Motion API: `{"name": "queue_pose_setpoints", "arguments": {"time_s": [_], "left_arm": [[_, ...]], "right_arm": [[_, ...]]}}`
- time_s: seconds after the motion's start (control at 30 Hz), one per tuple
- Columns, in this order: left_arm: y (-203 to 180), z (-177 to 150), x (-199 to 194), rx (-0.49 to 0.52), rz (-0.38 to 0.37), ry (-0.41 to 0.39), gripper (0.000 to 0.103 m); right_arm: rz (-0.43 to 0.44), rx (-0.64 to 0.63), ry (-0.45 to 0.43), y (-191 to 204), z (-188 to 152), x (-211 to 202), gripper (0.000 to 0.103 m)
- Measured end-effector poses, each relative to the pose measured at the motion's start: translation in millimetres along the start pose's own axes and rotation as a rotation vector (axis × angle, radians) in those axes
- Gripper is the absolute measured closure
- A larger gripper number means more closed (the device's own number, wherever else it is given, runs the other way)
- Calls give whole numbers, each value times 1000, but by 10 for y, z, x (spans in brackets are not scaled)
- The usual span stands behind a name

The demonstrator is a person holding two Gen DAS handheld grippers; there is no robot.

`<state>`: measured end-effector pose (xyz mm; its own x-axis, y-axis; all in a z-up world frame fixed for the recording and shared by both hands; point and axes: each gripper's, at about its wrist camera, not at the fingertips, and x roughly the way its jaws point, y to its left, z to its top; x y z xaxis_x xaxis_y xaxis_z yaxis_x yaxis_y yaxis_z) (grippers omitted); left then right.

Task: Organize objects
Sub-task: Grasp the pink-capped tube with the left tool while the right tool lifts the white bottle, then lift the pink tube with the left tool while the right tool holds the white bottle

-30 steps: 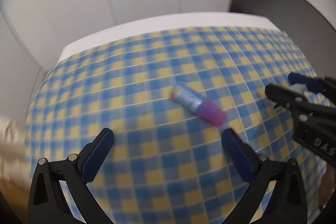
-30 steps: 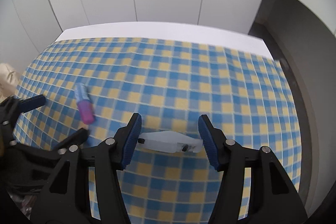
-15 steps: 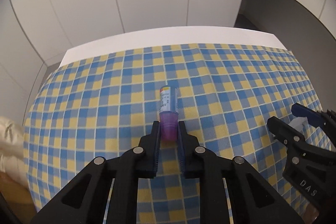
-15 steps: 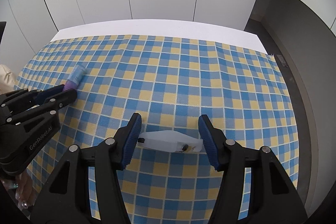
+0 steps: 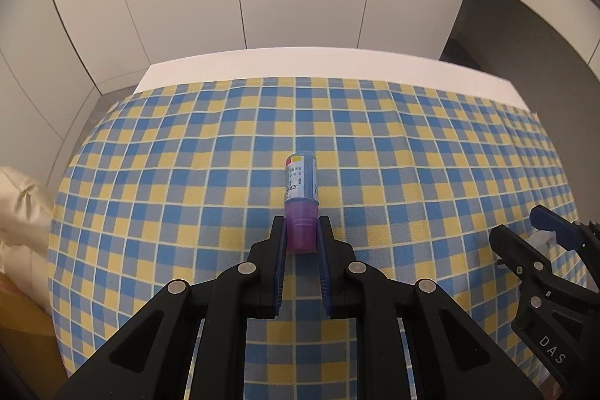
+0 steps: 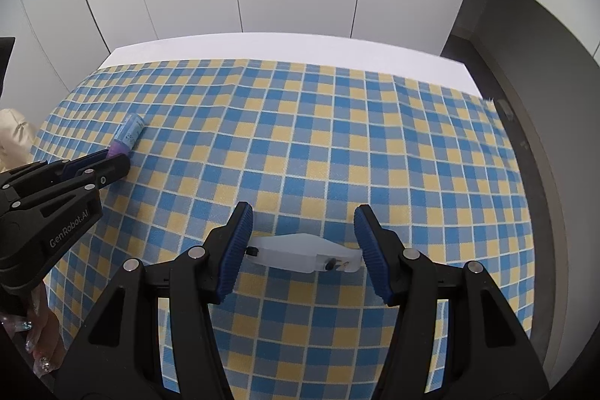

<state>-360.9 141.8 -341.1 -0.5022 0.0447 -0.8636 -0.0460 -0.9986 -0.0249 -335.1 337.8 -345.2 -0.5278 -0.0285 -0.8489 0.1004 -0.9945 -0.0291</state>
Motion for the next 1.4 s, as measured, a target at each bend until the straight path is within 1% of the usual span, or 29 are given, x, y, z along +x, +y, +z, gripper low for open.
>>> {"name": "queue_pose_setpoints", "arguments": {"time_s": [0.23,0.33,0.4,0.53,0.6,0.83,0.9,0.93,0.97,1.03,1.07,1.2,1.4], "left_arm": [[304,-20,-29,-63,17,13,88],[379,-25,-92,-61,42,3,88],[383,-25,-155,-47,63,-6,88],[296,6,-301,-15,71,-21,88],[266,27,-384,-1,82,-30,98],[171,136,-717,-2,70,-59,97],[139,142,-781,-2,60,-54,93],[138,136,-788,-1,59,-49,80],[140,129,-783,-3,63,-43,56],[196,94,-750,-17,72,-40,32],[240,74,-716,-27,73,-36,34],[394,0,-537,-69,74,12,33],[546,-63,-202,-124,7,50,33]], "right_arm": [[0,-41,-26,196,26,-174,44],[-10,-50,-33,254,35,-233,44],[-15,-50,-35,274,55,-264,44],[-25,-44,-38,273,115,-345,44],[-32,-37,-42,259,153,-415,44],[-36,-9,-71,193,272,-773,44],[-38,-11,-74,191,260,-818,44],[-34,-9,-72,184,244,-827,44],[-31,-8,-69,178,226,-825,44],[-30,-3,-54,163,173,-794,44],[-29,0,-46,148,153,-765,44],[-12,24,-17,78,70,-599,44],[5,27,22,76,5,-300,44]]}}
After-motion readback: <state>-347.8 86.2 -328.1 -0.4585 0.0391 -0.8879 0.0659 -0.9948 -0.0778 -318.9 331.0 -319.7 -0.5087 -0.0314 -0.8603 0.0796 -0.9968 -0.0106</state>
